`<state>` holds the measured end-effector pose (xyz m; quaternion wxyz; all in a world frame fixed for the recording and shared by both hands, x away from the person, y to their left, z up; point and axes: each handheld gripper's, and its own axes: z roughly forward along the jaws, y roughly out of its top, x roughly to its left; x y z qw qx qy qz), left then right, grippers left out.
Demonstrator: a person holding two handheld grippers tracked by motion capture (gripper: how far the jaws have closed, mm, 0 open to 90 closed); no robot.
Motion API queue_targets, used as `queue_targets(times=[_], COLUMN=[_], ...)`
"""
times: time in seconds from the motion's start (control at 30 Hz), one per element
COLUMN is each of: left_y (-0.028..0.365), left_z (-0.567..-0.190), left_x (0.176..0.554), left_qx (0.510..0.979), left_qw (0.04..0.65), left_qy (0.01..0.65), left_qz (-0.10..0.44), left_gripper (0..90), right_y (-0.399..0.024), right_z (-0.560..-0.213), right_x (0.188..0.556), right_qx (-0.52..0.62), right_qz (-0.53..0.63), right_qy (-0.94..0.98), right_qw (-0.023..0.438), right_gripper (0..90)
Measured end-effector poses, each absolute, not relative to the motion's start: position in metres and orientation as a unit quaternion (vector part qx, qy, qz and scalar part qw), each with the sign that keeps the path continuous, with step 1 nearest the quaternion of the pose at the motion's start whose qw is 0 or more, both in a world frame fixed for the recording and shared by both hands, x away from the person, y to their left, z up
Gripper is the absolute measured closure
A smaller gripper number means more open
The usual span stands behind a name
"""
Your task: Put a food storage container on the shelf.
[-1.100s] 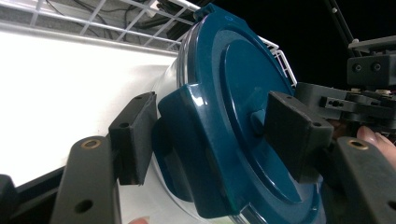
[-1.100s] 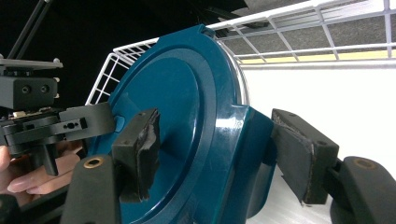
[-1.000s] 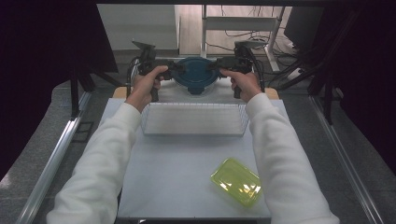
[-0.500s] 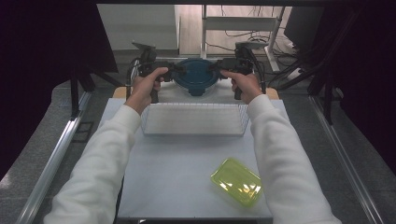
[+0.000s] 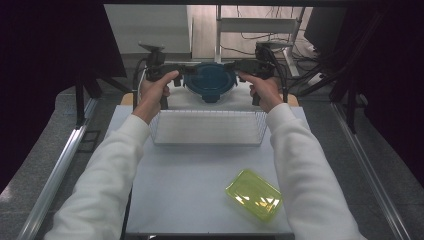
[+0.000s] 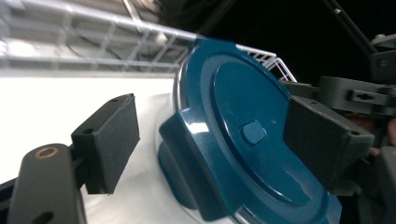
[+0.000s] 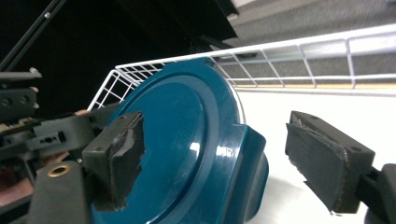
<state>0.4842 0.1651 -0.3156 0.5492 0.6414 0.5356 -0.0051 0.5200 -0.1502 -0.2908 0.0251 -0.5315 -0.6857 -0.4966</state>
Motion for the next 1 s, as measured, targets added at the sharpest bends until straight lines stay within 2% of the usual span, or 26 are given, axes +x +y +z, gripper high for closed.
queue_targets(times=[0.1, 0.17, 0.33, 0.53, 0.6, 0.7, 1.0], left_y=[0.169, 0.169, 0.171, 0.174, 0.176, 0.175, 0.176], left_z=[-0.308, -0.303, -0.303, -0.309, -0.318, -0.33, -0.383], left_x=[0.472, 0.458, 0.431, 0.396, 0.374, 0.355, 0.309], left_qx=[0.656, 0.679, 0.693, 0.72, 0.729, 0.735, 0.754], left_qw=[0.545, 0.524, 0.509, 0.492, 0.489, 0.49, 0.464], left_qy=[0.521, 0.51, 0.505, 0.481, 0.47, 0.46, 0.454], left_qz=[0.025, 0.068, 0.07, 0.089, 0.093, 0.092, 0.102], left_gripper=[16.4, 17.5, 18.4, 18.5, 18.5, 18.5, 19.0], right_y=[-0.157, -0.161, -0.177, -0.197, -0.21, -0.222, -0.241], right_z=[-0.281, -0.279, -0.277, -0.281, -0.286, -0.296, -0.339], right_x=[0.507, 0.5, 0.475, 0.443, 0.423, 0.403, 0.357], right_qx=[-0.512, -0.499, -0.472, -0.451, -0.437, -0.425, -0.411], right_qz=[-0.503, -0.506, -0.496, -0.495, -0.492, -0.495, -0.463], right_qy=[-0.696, -0.703, -0.727, -0.739, -0.748, -0.753, -0.777], right_qw=[-0.007, -0.017, -0.054, -0.073, -0.087, -0.083, -0.108], right_gripper=[17.4, 17.1, 19.5, 23.0, 24.1, 24.2, 24.2])
